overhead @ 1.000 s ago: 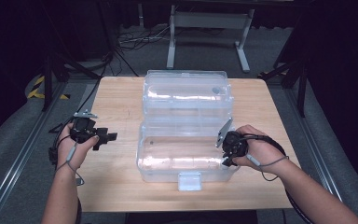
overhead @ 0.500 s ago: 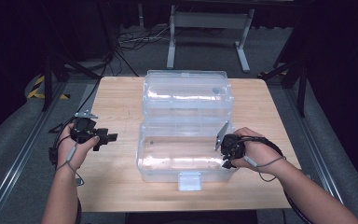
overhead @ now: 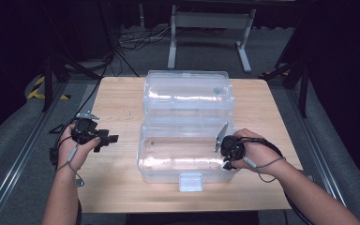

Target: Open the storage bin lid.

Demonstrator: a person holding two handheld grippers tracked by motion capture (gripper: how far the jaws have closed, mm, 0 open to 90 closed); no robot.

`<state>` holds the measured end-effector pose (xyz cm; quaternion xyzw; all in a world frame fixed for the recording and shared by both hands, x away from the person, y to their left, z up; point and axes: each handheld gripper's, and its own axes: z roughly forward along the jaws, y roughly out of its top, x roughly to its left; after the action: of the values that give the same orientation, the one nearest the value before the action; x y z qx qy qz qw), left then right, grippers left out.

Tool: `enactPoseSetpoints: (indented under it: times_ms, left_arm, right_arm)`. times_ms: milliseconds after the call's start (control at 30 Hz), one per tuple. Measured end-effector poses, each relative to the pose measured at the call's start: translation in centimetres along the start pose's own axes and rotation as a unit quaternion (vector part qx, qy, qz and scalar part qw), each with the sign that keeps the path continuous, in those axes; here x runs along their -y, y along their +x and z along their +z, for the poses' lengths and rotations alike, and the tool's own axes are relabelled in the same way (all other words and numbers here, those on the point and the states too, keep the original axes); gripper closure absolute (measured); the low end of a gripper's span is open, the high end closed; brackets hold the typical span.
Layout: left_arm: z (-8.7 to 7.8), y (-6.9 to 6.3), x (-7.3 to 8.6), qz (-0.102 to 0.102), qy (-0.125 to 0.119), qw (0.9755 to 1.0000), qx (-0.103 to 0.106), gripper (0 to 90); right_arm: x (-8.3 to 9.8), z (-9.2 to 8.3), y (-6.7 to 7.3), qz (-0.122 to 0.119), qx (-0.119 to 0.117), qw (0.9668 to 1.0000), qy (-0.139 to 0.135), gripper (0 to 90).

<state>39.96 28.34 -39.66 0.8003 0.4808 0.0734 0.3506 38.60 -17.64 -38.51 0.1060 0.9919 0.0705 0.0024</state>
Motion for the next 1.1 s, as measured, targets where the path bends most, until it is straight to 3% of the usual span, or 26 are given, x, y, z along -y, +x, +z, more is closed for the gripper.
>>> enactPoseSetpoints:
  times_ms: [600, 1100]
  left_arm:
    - [0.1, 0.1, 0.1, -0.003, 0.002, 1.0000, 0.001, 45.0]
    - [0.1, 0.1, 0.0, -0.004, 0.005, 1.0000, 0.001, 44.4]
  right_arm:
    - [0.2, -0.6, 0.1, 0.012, -0.009, 0.9997, -0.020, 65.2]
    - [0.6, -3.5, 0.5, 0.024, 0.000, 0.9979, -0.060, 62.2]
